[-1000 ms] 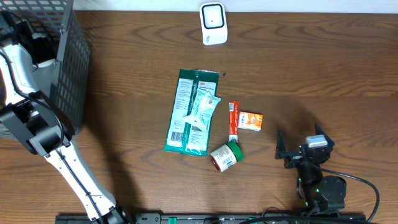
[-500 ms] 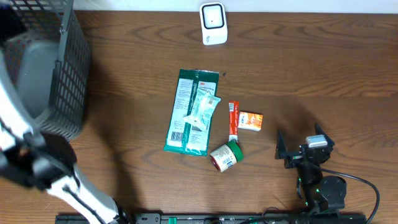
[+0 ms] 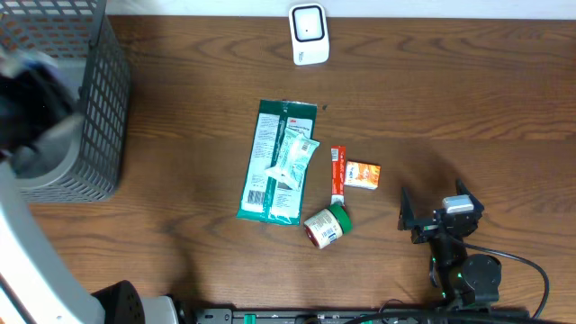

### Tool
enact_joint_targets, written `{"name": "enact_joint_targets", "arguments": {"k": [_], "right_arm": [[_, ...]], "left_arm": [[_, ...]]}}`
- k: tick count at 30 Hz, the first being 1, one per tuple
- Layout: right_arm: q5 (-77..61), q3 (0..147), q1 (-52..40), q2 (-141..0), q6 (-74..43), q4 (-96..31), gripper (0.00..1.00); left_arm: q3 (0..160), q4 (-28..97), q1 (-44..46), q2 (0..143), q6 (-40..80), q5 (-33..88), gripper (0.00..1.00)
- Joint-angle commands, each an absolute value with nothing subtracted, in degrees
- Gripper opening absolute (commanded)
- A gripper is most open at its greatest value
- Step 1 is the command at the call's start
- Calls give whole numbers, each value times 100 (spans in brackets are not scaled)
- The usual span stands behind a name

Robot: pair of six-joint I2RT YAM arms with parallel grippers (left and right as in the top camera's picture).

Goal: Scan the item barcode
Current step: 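Carry the cotton-buds tub out and lower it onto the glove package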

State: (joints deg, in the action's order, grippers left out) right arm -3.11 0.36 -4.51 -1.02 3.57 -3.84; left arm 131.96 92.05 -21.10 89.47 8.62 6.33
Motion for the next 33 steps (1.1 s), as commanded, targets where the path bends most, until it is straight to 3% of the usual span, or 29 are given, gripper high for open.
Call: {"name": "enact_joint_targets", "arguments": {"k": [1, 14, 25, 33], "right_arm": [[-305, 32, -405, -78, 329, -408, 99], [-305, 32, -405, -78, 329, -408, 99], [-305, 32, -405, -78, 329, -408, 99], [-305, 32, -405, -78, 329, -410, 99]], "left_arm": [[13080, 9679, -1369, 9170, 773, 727, 69], [9830, 8833, 773, 9179, 744, 733, 69], [7212, 6405, 1107, 9179, 1007, 1330, 69], [7043, 6178, 1107, 9183, 1048, 1415, 69]]}}
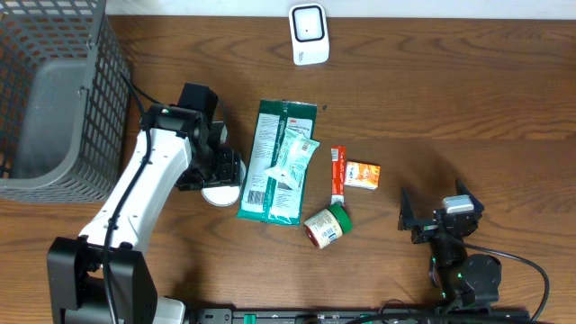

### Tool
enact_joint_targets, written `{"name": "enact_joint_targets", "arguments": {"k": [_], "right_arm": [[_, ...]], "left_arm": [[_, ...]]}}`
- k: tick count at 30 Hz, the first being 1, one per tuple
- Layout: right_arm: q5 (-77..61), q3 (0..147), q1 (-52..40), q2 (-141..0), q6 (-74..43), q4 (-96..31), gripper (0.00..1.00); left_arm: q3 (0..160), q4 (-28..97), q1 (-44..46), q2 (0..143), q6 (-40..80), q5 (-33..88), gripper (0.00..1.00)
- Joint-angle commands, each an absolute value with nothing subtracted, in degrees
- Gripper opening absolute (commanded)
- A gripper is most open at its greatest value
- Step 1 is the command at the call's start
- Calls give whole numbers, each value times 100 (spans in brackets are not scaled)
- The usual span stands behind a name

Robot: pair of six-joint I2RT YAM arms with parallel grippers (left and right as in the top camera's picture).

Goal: Scan the item barcode
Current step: 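Carry the cotton-buds tub out and lower it onto the glove package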

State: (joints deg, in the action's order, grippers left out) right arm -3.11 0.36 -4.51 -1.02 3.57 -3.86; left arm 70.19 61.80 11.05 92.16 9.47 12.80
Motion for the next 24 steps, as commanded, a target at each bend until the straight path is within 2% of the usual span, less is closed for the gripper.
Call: {"name": "enact_joint_targets", "arguments": {"k": [1, 17, 20, 24], "right_arm": [[-305, 32, -405, -78, 329, -408, 99], [-305, 32, -405, -78, 329, -408, 99], [-305, 32, -405, -78, 329, -408, 99], [-305, 32, -405, -78, 329, -408, 99]], "left_arm": [[7037, 6158, 1107, 9185, 1074, 1463, 69], [5798, 4438, 1107, 9185, 1511, 1734, 70], [5784, 4436, 1107, 9185, 1509, 1732, 79], [5787, 4362, 1107, 9185, 1424, 1710, 84]]}}
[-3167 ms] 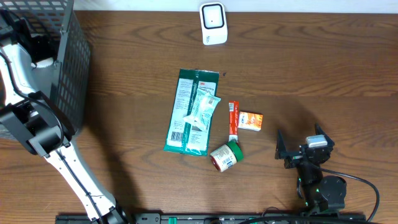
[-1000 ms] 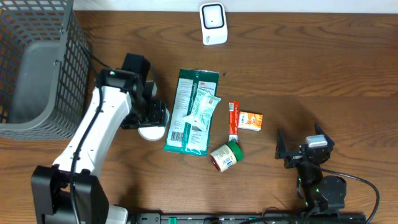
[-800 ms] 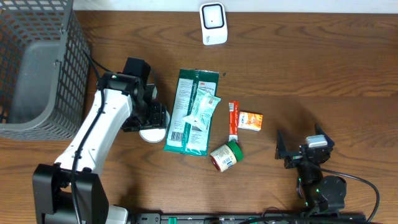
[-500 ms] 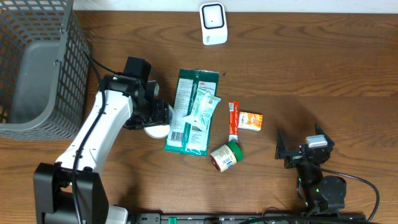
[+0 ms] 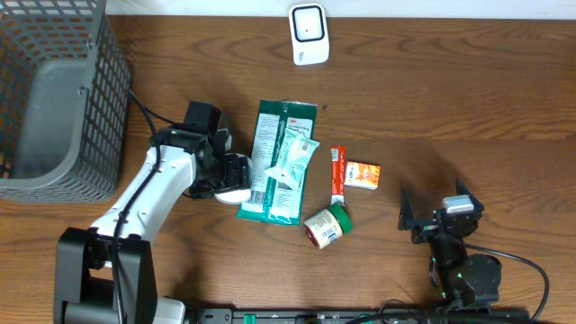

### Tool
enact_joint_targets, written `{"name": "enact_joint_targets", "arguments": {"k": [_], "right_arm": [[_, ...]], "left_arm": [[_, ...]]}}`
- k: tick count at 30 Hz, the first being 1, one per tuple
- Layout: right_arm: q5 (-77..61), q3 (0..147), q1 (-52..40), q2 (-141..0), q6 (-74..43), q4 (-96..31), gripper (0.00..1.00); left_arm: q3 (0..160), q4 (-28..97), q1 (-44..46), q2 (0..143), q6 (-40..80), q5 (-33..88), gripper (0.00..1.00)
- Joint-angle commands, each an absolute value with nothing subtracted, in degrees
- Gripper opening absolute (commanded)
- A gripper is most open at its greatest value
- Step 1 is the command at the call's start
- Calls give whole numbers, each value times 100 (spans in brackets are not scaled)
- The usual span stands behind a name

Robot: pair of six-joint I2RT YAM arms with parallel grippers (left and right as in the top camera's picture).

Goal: Scan the item barcode
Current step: 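Carry the cotton-buds tub out and lower it onto the glove package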

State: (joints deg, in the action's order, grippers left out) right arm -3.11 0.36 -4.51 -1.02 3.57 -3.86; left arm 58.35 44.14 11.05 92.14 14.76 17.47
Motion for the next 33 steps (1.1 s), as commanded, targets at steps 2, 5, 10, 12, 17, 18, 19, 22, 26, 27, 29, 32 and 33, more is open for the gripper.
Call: {"name": "enact_joint_targets", "arguments": {"k": [2, 5, 10, 12, 17, 18, 19, 22, 26, 27, 29, 32, 33], "right_arm": [[-305, 32, -405, -78, 329, -408, 99], [-305, 32, -405, -78, 329, -408, 99], [-305, 32, -405, -78, 329, -408, 99], [-305, 32, -405, -78, 329, -408, 99], [-305, 32, -405, -78, 329, -408, 99], [-305, 32, -405, -78, 329, -408, 99], [-305, 32, -405, -78, 327, -408, 99], [-305, 32, -405, -78, 329, -408, 99], [-305, 32, -405, -78, 329, -408, 99], [-305, 32, -405, -78, 329, -408, 99], [-305, 32, -405, -78, 329, -408, 99], [-305, 32, -405, -78, 329, -408, 99], [-305, 32, -405, -78, 329, -408, 99]], "left_arm": [[5789, 4244, 1107, 9183, 1378, 1688, 86], [5800, 4056, 1107, 9183, 1334, 1691, 89], [5808, 3776, 1107, 9183, 1317, 1673, 90], [5808, 3789, 1107, 9183, 1319, 1490, 91], [5808, 4029, 1107, 9183, 1317, 690, 90], [5808, 4080, 1107, 9183, 1317, 569, 90], [5808, 4134, 1107, 9183, 1317, 432, 90], [5808, 4195, 1107, 9183, 1317, 145, 90], [5808, 4195, 1107, 9183, 1317, -117, 90], [5808, 4191, 1107, 9183, 1319, -222, 90], [5806, 4180, 1107, 9183, 1319, -425, 90], [5784, 4150, 1107, 9185, 1319, -523, 90], [5756, 4123, 1107, 9185, 1321, -521, 90]]}}
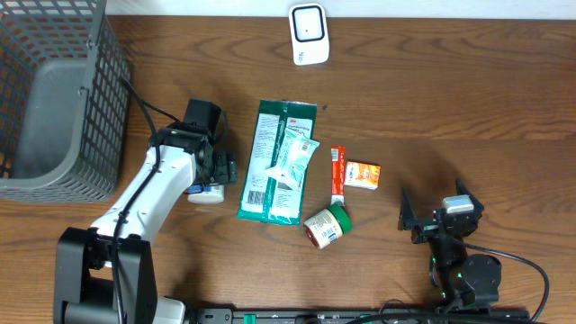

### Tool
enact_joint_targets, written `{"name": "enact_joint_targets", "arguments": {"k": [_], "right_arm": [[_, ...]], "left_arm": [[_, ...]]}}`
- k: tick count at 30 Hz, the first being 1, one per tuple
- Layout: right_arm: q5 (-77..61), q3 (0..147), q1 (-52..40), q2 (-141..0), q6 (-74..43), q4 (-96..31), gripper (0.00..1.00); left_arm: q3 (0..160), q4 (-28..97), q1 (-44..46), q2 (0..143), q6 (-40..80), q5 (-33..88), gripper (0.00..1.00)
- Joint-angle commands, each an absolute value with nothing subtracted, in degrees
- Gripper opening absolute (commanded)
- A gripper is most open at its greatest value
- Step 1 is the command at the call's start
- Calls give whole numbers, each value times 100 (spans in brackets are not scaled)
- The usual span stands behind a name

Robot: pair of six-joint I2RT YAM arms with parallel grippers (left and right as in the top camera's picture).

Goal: Scan the item barcode
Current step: 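Carry the cotton-buds tub out and lower it onto the glove package, then release the tub and raise the left gripper back near the basket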

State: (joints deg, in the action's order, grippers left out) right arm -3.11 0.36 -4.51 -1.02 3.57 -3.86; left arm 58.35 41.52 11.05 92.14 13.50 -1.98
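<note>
A white barcode scanner (308,34) stands at the far edge of the table. The items lie in the middle: a long green packet (268,171) with a small white-and-green pouch (294,157) on it, a red tube (337,173), an orange box (363,174) and a green-lidded jar (325,227). My left gripper (223,169) sits low, just left of the green packet. Its jaws are hidden by the wrist. A white-and-blue piece (205,192) shows under it; whether that is an item or part of the arm is unclear. My right gripper (412,220) rests at the near right.
A grey wire basket (54,99) fills the far left corner, close behind the left arm's elbow. The left arm's cable runs between the basket and the wrist. The right arm's base and cable sit at the near right edge.
My left gripper has shifted a little to the left, off the green packet's edge. The white piece beneath it now lies further left and shows blue. The items and the right arm have not moved.
My left arm was first a blur over the basket at the far left. Then its gripper was down on the table left of the green packet, then closer against the packet's left edge, and now slightly back from it. No item has changed place.
</note>
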Motion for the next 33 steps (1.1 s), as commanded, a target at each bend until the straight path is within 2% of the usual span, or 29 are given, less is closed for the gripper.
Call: {"name": "enact_joint_targets", "arguments": {"k": [1, 10, 14, 22, 33], "right_arm": [[-305, 32, -405, -78, 329, -408, 99], [-305, 32, -405, -78, 329, -408, 99], [-305, 32, -405, -78, 329, -408, 99], [-305, 32, -405, -78, 329, -408, 99], [-305, 32, -405, -78, 329, -408, 99]], "left_arm": [[5721, 4099, 1107, 9185, 1321, -521, 90], [5280, 3736, 1107, 9185, 1365, -526, 90], [5293, 3651, 1107, 9183, 1367, -491, 84], [5470, 3658, 1107, 9183, 1365, 764, 82], [5555, 3894, 1107, 8635, 1409, 978, 81]]}}
